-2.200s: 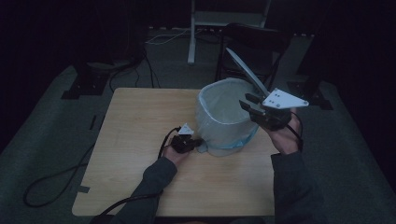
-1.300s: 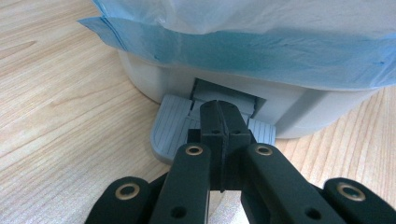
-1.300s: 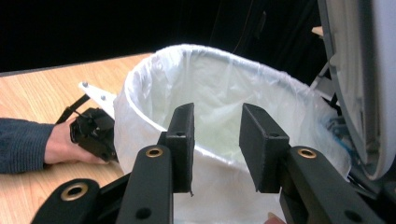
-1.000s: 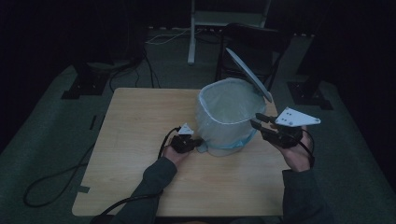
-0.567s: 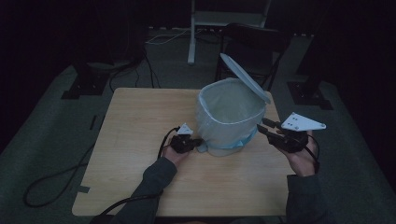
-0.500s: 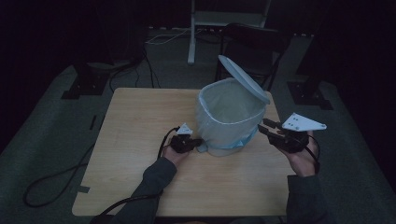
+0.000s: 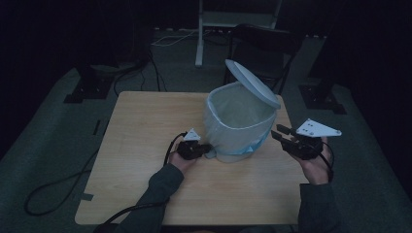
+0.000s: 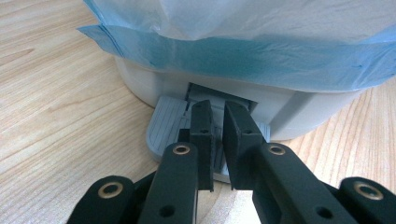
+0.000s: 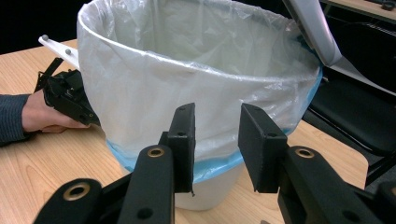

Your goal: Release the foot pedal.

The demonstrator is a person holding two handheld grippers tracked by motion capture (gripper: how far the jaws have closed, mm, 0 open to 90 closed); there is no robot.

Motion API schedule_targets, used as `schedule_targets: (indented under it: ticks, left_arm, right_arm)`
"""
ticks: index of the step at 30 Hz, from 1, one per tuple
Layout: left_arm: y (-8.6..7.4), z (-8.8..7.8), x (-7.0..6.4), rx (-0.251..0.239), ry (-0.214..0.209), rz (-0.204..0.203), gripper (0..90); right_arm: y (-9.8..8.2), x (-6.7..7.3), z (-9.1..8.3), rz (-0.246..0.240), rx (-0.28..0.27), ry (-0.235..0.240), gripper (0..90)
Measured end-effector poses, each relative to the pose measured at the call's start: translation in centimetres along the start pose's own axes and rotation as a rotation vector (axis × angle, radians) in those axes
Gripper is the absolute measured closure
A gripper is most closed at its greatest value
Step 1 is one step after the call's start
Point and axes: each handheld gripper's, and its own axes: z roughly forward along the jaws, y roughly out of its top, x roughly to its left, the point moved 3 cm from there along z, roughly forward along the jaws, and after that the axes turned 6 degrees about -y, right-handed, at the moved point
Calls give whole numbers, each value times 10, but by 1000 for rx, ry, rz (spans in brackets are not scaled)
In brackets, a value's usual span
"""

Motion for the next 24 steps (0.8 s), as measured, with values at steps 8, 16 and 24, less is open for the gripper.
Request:
schedule_targets:
  ticks: [8, 16, 24]
  left_arm:
    - [0, 0, -2, -4, -9, 8, 790]
    - [1, -4, -2, -33, -11, 11, 735]
    - [2, -11, -1, -75, 23, 17, 674]
  right_arm:
    - [-2, -4, 0, 7, -1, -9, 659]
    - [-5, -4, 3, 18, 6, -10, 659]
    - [-8, -5, 5, 27, 9, -12, 658]
